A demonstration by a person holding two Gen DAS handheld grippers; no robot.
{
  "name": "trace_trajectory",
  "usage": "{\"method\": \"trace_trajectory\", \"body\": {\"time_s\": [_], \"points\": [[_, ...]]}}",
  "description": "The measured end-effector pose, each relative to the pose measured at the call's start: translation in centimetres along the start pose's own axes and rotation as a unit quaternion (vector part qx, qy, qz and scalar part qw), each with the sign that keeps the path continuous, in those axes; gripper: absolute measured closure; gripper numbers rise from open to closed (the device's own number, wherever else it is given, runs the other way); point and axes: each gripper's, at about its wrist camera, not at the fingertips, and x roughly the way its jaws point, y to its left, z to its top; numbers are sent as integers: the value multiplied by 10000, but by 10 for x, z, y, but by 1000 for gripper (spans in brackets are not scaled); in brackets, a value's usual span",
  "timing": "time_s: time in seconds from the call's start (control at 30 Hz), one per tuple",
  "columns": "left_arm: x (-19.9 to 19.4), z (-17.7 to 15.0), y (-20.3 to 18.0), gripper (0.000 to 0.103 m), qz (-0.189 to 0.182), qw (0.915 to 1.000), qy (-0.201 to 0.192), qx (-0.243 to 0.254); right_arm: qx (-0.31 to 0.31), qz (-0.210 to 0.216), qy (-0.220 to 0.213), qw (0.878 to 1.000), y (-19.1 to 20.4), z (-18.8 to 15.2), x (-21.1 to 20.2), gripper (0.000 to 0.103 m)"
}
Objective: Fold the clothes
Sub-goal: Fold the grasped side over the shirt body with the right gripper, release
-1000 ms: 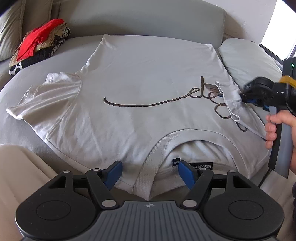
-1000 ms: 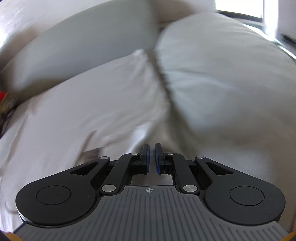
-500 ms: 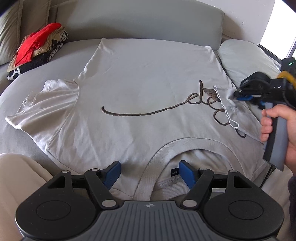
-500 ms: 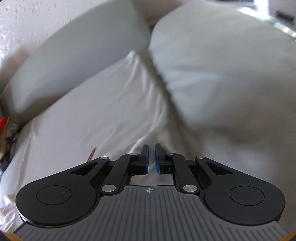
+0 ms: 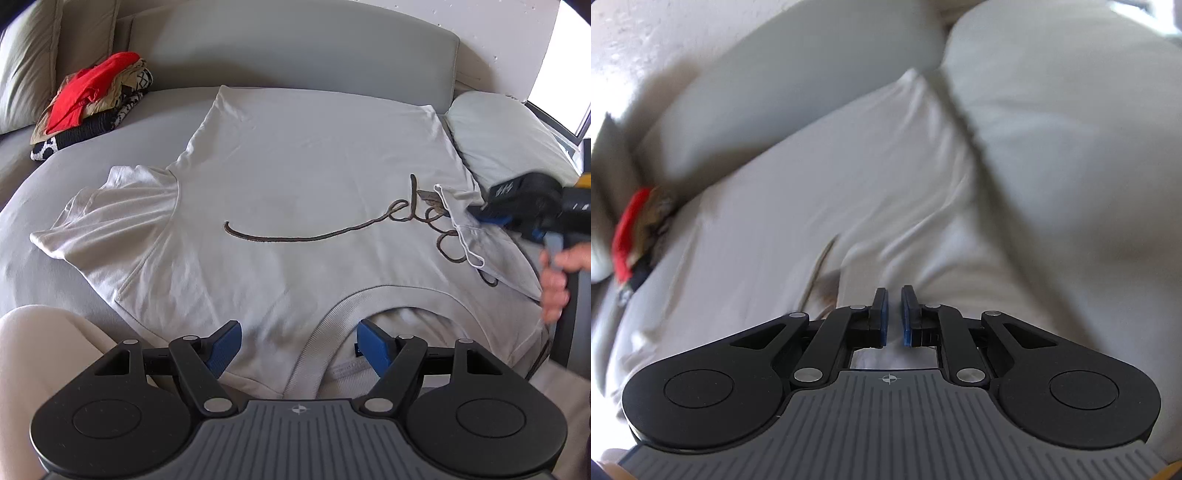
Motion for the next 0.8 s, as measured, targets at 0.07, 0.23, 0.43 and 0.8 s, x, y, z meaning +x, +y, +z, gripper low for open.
{"method": "trace_trajectory", "body": {"time_s": [0.07, 0.23, 0.43, 0.8], "points": [[-3, -1, 1, 32, 45, 10000, -14, -1, -99, 640, 234, 9976, 11, -7, -5, 90], [-9, -3, 6, 32, 154, 9999, -26, -24, 288, -58, -285, 9992, -3, -13, -30, 87], [-8, -8, 9, 32, 256, 9997, -6, -43, 0, -435, 76, 9990, 3, -32, -46, 87], [8, -16, 19, 30, 621, 9979, 170, 45, -579, -1787, 365, 9815, -14, -45, -68, 84]]}}
